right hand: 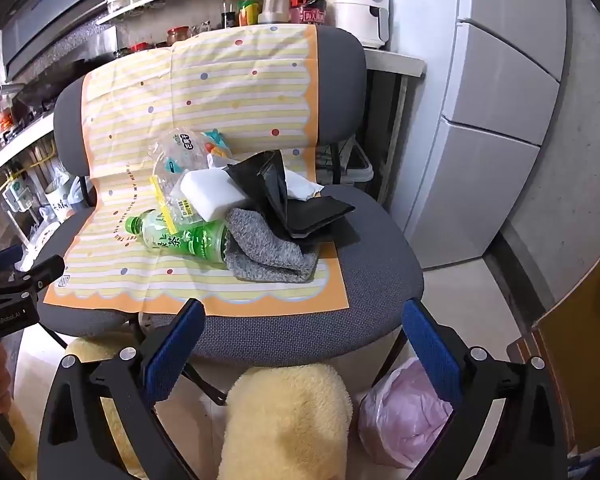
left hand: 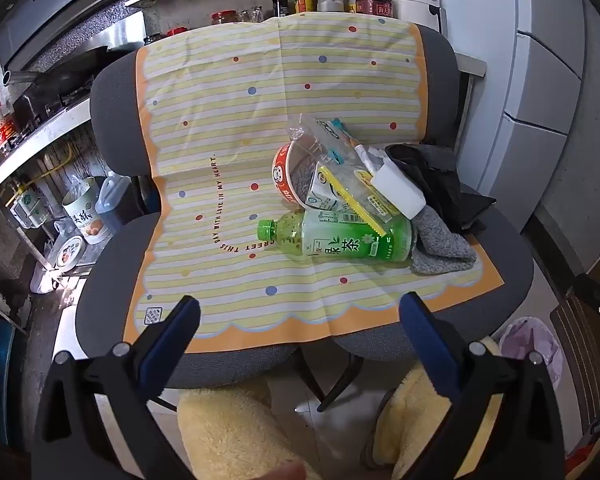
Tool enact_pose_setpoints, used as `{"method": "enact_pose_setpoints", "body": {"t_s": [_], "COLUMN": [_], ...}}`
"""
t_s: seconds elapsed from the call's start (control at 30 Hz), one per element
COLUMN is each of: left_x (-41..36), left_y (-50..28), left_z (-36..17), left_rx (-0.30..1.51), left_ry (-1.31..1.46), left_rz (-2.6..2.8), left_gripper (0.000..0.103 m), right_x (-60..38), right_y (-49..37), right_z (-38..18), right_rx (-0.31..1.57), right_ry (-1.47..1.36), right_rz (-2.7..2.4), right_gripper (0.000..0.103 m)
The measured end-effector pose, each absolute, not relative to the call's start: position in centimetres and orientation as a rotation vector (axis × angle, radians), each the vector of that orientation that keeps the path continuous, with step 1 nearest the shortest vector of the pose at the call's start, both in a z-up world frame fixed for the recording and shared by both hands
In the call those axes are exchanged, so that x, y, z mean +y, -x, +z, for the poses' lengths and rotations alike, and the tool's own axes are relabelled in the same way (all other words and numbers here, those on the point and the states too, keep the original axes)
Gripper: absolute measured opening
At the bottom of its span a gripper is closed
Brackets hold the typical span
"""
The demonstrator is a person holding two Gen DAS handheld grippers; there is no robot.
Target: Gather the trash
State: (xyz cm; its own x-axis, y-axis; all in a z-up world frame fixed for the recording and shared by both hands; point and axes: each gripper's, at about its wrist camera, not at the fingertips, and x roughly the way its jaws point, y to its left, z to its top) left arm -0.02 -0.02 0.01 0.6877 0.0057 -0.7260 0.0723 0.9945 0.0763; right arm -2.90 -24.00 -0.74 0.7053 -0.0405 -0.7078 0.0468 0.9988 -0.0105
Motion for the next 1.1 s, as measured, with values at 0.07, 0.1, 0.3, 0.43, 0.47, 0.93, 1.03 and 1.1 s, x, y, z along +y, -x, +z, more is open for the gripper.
{"method": "enact_pose_setpoints", "body": {"t_s": [0.07, 0.1, 0.3, 0.43, 0.47, 0.93, 1.03, 1.1], "left_x": [-0.06, -0.04, 0.39, 0.41, 0.43, 0.84, 0.88, 0.89], "left_y": [0.00, -0.01, 0.08, 0.19, 0.21, -0.10, -0.09, -0.04], "left_z": [0.00, 0.00, -0.28, -0.19, -0.23, 0.38, 0.42, 0.41], "left_rx": [0.816, 0.818, 0.808, 0.809, 0.808, 0.800, 0.802, 0.801], "left_ry": [-0.110, -0.106, -0.100, -0.100, -0.100, -0.096, -0.095, -0.095], "left_rz": [-0.031, -0.033, -0.027, -0.025, -0.024, -0.019, -0.020, -0.021], "left_gripper": [0.097, 0.097, 0.097, 0.097, 0.097, 0.097, 0.097, 0.097], "right_x": [-23.98, -23.98, -23.99, -23.66, -23.69, -24.21, -24.21, -24.25], "right_y": [2.88, 2.88, 2.69, 3.30, 2.95, 2.75, 2.75, 2.75], "right_z": [-0.77, -0.78, -0.60, -1.22, -1.14, -0.86, -0.89, -0.91], "right_rx": [0.789, 0.789, 0.790, 0.787, 0.788, 0.787, 0.787, 0.788], "right_ry": [-0.006, -0.007, -0.007, -0.008, -0.008, -0.018, -0.017, -0.017], "right_rz": [-0.048, -0.046, -0.051, -0.053, -0.054, -0.058, -0.055, -0.057], "right_gripper": [0.097, 0.097, 0.097, 0.097, 0.097, 0.097, 0.097, 0.097]}}
